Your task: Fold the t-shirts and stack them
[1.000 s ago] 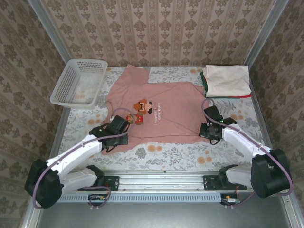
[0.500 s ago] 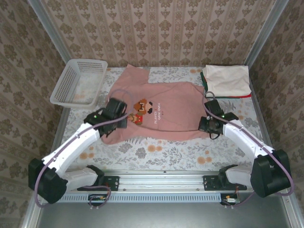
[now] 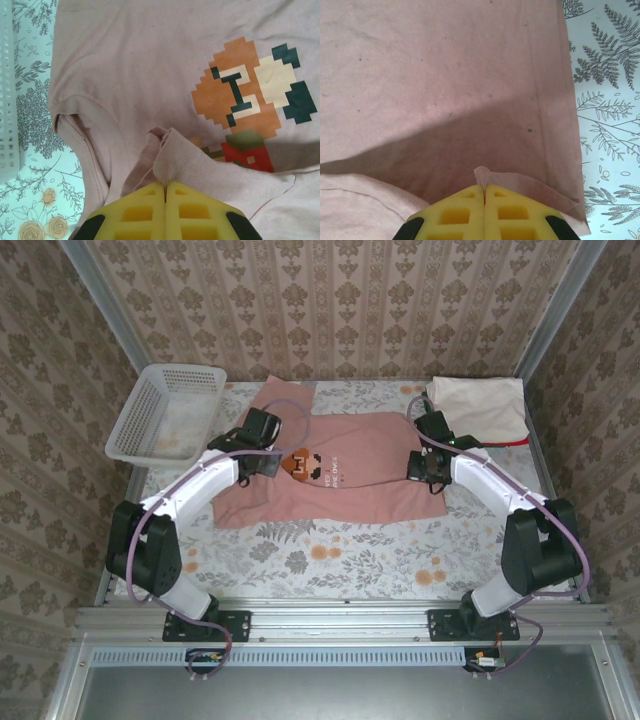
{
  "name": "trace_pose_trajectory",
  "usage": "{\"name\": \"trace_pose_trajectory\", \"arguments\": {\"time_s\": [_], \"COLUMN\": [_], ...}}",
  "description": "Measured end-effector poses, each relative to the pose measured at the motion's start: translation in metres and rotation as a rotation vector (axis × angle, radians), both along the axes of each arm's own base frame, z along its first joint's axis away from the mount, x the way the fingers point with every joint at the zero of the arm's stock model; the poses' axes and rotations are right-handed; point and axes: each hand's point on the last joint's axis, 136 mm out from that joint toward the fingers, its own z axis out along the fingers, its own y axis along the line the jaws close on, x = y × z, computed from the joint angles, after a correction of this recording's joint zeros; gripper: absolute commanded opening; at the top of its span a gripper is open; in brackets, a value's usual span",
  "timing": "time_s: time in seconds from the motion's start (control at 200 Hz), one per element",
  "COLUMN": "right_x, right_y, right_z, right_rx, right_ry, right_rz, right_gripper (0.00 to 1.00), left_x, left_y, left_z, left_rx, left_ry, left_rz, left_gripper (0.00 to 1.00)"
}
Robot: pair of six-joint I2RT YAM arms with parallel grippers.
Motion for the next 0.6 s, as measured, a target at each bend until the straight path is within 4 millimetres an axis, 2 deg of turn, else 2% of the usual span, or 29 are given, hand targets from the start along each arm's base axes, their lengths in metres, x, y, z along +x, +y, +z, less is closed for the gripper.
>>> {"name": "trace_pose_trajectory", "arguments": {"time_s": [0.1,0.2,0.42,0.47,0.535,0.56,0.6], "right_x": [0.003,0.01,0.02,0.024,0.028,0.03,0.033], "right_y": [-0.007,-0.015,-0.025,-0.026,-0.027,-0.027,-0.028], "right_z": [-0.002,-0.013,-0.038,-0.042,-0.046,-0.048,-0.049], "right_rx": [-0.017,-0.044,-0.067,-0.072,-0.074,-0.075,-0.078], "right_ry": [0.005,0.029,0.08,0.086,0.092,0.095,0.098], "right_rz": [-0.005,-0.023,-0.04,-0.042,-0.045,-0.044,-0.041], "right_gripper": [0.0,0.0,0.0,0.02,0.12,0.15,0.27], "left_x": [-0.001,0.005,0.035,0.04,0.045,0.047,0.05], "left_y": [0.001,0.002,-0.005,-0.007,-0.005,-0.003,0.003], "left_z": [0.001,-0.004,-0.033,-0.039,-0.045,-0.046,-0.047], "left_rx": [0.007,0.02,0.076,0.082,0.089,0.091,0.09], "left_ry": [-0.006,0.0,0.047,0.056,0.068,0.071,0.077], "left_rz": [-0.012,-0.013,-0.009,-0.006,0.004,0.012,0.035], "left_gripper": [0.0,0.0,0.0,0.14,0.47,0.53,0.62]}}
